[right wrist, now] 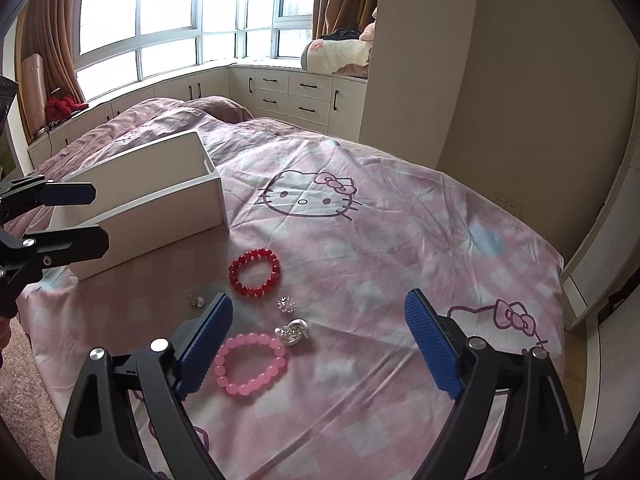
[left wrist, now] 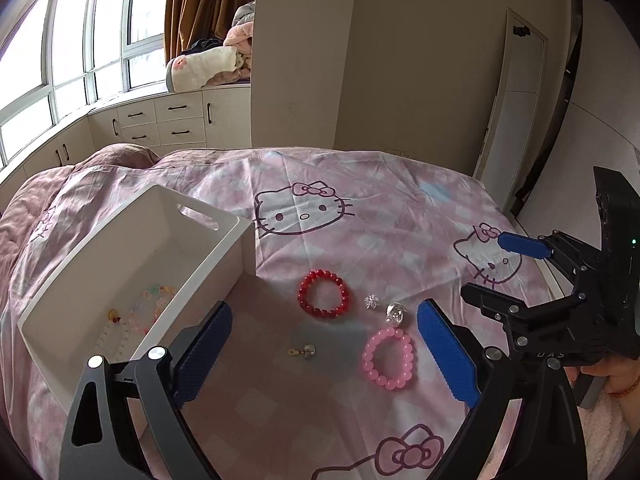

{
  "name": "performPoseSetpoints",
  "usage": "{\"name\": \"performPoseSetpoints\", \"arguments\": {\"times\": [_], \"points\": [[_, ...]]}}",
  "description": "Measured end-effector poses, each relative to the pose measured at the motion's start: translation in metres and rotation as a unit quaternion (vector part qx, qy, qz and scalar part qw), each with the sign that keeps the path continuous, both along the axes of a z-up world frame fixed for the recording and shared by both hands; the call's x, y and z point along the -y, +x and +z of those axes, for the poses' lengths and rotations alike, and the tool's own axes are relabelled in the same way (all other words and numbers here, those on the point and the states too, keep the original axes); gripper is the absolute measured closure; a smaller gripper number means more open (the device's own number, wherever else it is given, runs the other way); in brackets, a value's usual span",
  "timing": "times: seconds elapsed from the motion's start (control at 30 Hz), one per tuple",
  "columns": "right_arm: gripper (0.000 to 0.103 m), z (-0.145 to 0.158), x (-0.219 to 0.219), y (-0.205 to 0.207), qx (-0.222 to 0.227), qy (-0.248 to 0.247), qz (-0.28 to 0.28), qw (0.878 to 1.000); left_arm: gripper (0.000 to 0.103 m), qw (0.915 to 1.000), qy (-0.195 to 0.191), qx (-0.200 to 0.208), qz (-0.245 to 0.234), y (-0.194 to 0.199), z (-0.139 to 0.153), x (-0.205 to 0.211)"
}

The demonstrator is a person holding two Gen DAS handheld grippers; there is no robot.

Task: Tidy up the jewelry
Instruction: 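Grasp the gold pendant with the left tool while the right tool grasps the pink bracelet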

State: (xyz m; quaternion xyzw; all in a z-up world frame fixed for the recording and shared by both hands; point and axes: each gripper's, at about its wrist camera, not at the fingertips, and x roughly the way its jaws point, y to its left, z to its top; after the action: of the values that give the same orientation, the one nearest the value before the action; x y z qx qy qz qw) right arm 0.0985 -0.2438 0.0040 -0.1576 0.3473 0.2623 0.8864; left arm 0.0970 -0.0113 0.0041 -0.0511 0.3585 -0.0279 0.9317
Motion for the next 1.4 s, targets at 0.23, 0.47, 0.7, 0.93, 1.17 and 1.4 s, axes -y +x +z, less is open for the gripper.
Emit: {"name": "performPoseSetpoints", "arguments": {"times": [0.23,0.47,0.7,0.93,1.17,1.4], "points": [[0.031,-0.041,-0.003,0.013,-0.040,-0.014,-0.022,0.999,0.008,0.9967,-0.068,-0.042,-0.016,0.012,-0.050,-0.014],[0.037,-0.077,-0.006,0.028,-0.093,-0.032,-0.030,0.995,0.008,0.9976,0.018,-0.067,0.002,0.024,-0.089,-0.010],[0.038,-0.107,-0.024,0.027,-0.107,-0.091,-0.018,0.990,0.008,0.9954,0.053,-0.080,-0.004,0.040,-0.115,-0.007],[0.038,-0.116,-0.027,0.031,-0.122,-0.082,-0.014,0.989,0.009,0.9936,0.050,-0.099,-0.020,0.048,-0.135,-0.006],[0.039,-0.124,-0.030,0.030,-0.125,-0.093,-0.001,0.988,0.027,0.9929,0.057,-0.101,-0.024,0.052,-0.150,-0.008],[0.069,-0.125,-0.032,0.023,-0.139,-0.086,0.024,0.986,0.052,0.9940,0.056,-0.089,-0.028,0.047,-0.150,-0.010]]}}
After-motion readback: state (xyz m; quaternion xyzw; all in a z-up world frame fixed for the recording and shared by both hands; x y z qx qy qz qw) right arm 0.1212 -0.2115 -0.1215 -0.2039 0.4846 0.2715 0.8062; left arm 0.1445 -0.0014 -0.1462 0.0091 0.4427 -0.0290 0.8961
